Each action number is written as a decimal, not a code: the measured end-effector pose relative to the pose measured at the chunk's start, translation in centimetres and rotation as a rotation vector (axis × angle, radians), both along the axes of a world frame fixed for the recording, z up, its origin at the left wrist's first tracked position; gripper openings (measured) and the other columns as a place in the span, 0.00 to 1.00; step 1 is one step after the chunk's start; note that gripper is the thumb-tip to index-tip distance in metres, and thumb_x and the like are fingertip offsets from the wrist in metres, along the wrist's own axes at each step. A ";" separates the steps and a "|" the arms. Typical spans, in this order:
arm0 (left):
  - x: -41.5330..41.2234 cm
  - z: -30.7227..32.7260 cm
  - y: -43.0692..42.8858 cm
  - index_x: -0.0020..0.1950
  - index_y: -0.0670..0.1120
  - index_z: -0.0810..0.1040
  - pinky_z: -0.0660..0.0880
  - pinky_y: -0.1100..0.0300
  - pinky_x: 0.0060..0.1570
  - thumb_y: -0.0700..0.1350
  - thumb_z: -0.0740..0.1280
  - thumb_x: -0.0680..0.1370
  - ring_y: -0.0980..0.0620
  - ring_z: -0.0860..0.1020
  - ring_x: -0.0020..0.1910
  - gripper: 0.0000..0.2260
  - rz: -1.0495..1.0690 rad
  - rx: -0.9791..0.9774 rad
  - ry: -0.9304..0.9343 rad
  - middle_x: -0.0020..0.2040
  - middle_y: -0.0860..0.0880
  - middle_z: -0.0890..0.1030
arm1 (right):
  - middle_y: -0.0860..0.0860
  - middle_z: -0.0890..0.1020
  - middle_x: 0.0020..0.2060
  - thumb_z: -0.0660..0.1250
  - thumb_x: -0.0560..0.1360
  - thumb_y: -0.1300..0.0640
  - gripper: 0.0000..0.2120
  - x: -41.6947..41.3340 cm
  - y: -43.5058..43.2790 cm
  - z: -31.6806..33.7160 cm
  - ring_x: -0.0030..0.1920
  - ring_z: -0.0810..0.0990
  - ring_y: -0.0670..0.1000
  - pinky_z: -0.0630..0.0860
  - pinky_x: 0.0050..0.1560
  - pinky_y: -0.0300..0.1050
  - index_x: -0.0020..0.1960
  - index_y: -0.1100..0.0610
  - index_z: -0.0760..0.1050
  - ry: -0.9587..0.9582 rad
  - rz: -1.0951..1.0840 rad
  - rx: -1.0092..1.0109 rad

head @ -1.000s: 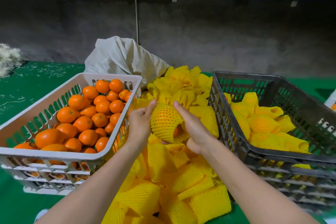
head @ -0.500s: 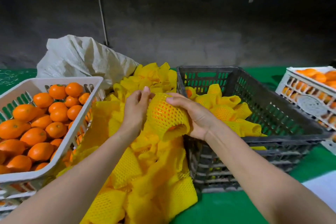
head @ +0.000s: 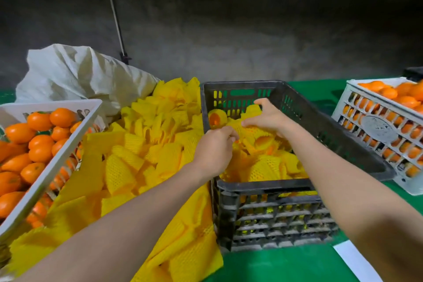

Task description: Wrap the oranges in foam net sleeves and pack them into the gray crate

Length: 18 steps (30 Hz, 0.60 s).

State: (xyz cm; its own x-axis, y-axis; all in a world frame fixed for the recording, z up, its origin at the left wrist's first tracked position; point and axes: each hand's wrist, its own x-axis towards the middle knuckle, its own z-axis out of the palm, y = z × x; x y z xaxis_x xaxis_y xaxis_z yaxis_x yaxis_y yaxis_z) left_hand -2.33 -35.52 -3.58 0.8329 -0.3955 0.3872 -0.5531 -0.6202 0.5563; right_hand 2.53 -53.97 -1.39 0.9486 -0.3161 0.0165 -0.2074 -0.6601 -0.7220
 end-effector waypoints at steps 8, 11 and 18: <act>0.1 -0.8 0.6 0.55 0.44 0.79 0.67 0.58 0.29 0.40 0.59 0.81 0.49 0.74 0.34 0.10 -0.005 -0.137 -0.005 0.40 0.49 0.78 | 0.53 0.64 0.73 0.67 0.73 0.44 0.32 1.7 0.5 -1.9 0.71 0.64 0.55 0.65 0.65 0.47 0.72 0.54 0.62 0.177 0.263 -0.329; 0.0 -0.4 1.0 0.53 0.43 0.79 0.70 0.62 0.31 0.38 0.59 0.81 0.53 0.75 0.34 0.09 -0.035 -0.202 0.039 0.39 0.50 0.78 | 0.53 0.64 0.72 0.66 0.74 0.43 0.33 0.6 1.3 -1.5 0.71 0.64 0.56 0.65 0.65 0.47 0.73 0.54 0.60 0.196 0.257 -0.395; 2.0 1.1 7.6 0.55 0.39 0.76 0.71 0.68 0.27 0.33 0.57 0.81 0.56 0.76 0.31 0.09 0.131 -0.540 0.301 0.39 0.49 0.78 | 0.54 0.81 0.55 0.68 0.74 0.52 0.16 -4.1 11.4 2.5 0.57 0.77 0.54 0.69 0.56 0.44 0.59 0.59 0.77 -0.545 0.353 -0.344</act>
